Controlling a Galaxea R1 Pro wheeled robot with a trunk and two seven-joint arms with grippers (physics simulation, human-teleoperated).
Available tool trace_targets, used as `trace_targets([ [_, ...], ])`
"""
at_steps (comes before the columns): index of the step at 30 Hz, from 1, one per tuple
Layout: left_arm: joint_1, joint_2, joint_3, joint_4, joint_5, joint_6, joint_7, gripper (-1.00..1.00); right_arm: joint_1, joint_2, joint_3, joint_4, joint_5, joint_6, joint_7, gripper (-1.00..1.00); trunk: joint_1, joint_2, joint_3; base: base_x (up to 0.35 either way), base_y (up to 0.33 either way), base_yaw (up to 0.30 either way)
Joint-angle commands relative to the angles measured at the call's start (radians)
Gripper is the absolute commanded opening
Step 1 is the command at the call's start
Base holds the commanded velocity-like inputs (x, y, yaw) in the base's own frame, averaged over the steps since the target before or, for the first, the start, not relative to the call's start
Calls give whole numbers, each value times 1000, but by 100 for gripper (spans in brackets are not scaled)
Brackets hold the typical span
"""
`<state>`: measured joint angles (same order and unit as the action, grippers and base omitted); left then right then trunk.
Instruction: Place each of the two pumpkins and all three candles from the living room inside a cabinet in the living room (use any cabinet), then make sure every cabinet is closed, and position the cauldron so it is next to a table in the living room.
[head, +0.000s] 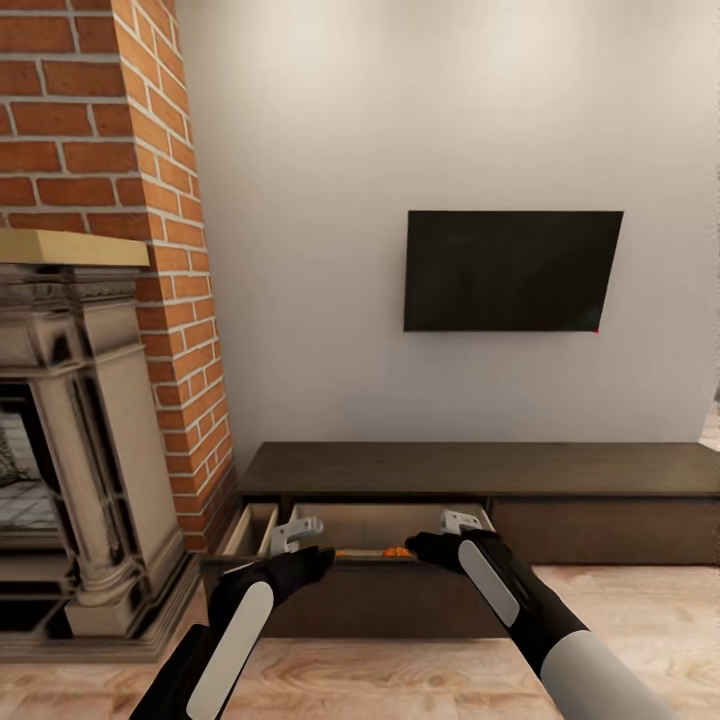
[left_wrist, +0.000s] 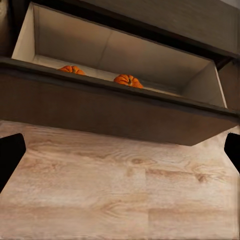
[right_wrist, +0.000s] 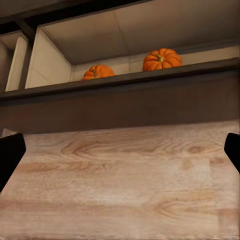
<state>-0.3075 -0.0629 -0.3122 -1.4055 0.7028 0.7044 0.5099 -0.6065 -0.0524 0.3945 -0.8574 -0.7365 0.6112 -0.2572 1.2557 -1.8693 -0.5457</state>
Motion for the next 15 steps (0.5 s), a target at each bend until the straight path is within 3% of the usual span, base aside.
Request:
trace_targets([
  [1,-1,0,-1,-1,11,1,10,100,-1,-1,4,-2,-11,1,-10,100,-1,0,-1,-320,0,0],
  [15,-1,0,-2,-2,11,1,6,100,-1,-1,4,-2,-11,1,-8,100,-1,0,-1,-306,0,0],
])
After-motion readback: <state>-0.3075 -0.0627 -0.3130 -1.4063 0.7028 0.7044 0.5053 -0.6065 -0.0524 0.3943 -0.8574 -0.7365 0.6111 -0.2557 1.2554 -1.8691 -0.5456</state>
